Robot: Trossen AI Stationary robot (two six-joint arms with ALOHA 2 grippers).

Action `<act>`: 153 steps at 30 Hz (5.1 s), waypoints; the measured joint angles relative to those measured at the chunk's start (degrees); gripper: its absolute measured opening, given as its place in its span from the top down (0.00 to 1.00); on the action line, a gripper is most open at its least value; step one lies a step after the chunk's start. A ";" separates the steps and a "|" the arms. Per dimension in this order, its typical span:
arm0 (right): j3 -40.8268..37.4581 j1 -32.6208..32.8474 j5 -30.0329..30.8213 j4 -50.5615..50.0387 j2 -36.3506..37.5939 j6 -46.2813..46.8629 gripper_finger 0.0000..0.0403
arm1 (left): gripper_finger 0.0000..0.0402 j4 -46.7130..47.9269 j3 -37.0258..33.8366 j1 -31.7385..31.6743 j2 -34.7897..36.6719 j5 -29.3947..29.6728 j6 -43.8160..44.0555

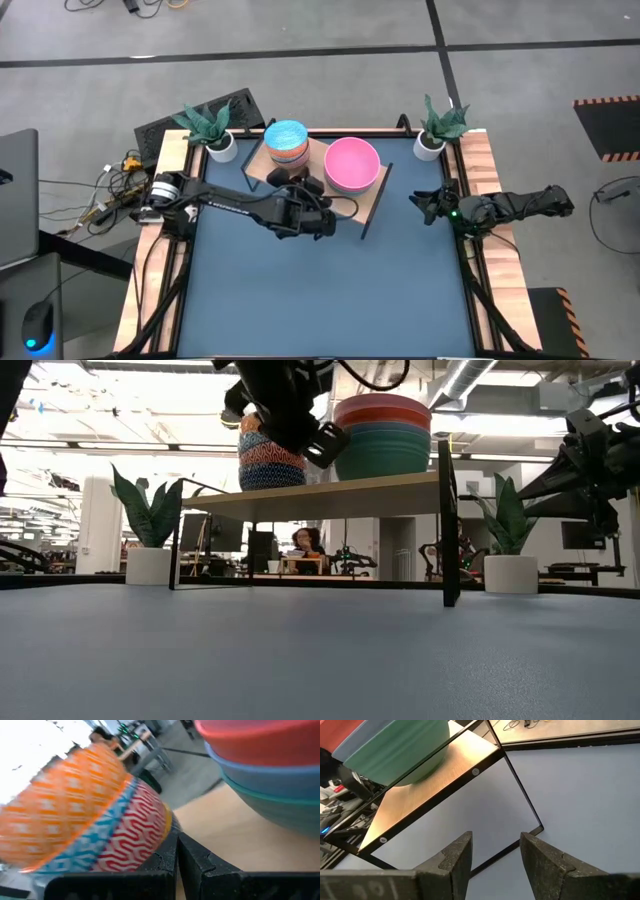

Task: Place and stack bowls onto a shelf
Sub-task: Stack the printed blue bowl on the printed orange bowl on the shelf

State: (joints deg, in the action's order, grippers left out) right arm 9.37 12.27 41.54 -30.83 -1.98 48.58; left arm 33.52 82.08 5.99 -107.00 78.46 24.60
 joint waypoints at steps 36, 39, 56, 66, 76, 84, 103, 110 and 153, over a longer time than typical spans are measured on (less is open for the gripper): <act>3.81 0.11 -22.28 28.22 -4.23 -11.28 0.69 | 1.00 34.45 15.23 9.67 3.33 -16.13 8.36; 9.80 0.09 -22.14 30.54 -11.59 -18.27 0.76 | 1.00 47.84 19.40 10.49 3.58 -15.26 15.54; 58.24 -0.52 -12.70 30.30 -73.83 -50.48 0.96 | 1.00 56.50 21.62 17.03 21.44 -16.77 23.22; 83.49 -0.30 4.53 20.12 -99.38 -65.93 0.96 | 1.00 56.52 21.62 20.40 29.00 -16.69 21.87; 100.39 1.46 23.28 15.75 -117.08 -74.53 0.96 | 1.00 56.50 21.57 23.40 30.10 -16.60 18.98; 103.12 1.51 34.74 14.64 -125.81 -83.70 0.96 | 1.00 56.49 21.56 26.67 30.25 -17.19 16.99; 103.10 -2.06 42.66 17.35 -129.04 -94.13 0.96 | 1.00 56.50 21.53 30.44 33.31 -15.38 15.62; 103.10 -4.08 42.62 21.89 -129.04 -96.92 0.96 | 1.00 56.50 21.53 30.48 33.31 -15.53 15.02; 102.95 -7.82 39.20 27.75 -129.48 -97.46 0.95 | 1.00 56.50 21.53 30.45 35.47 -14.52 14.01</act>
State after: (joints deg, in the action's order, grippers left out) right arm 112.31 4.45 80.74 -3.08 -131.46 -48.88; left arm 90.02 103.61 36.45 -71.53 63.94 38.61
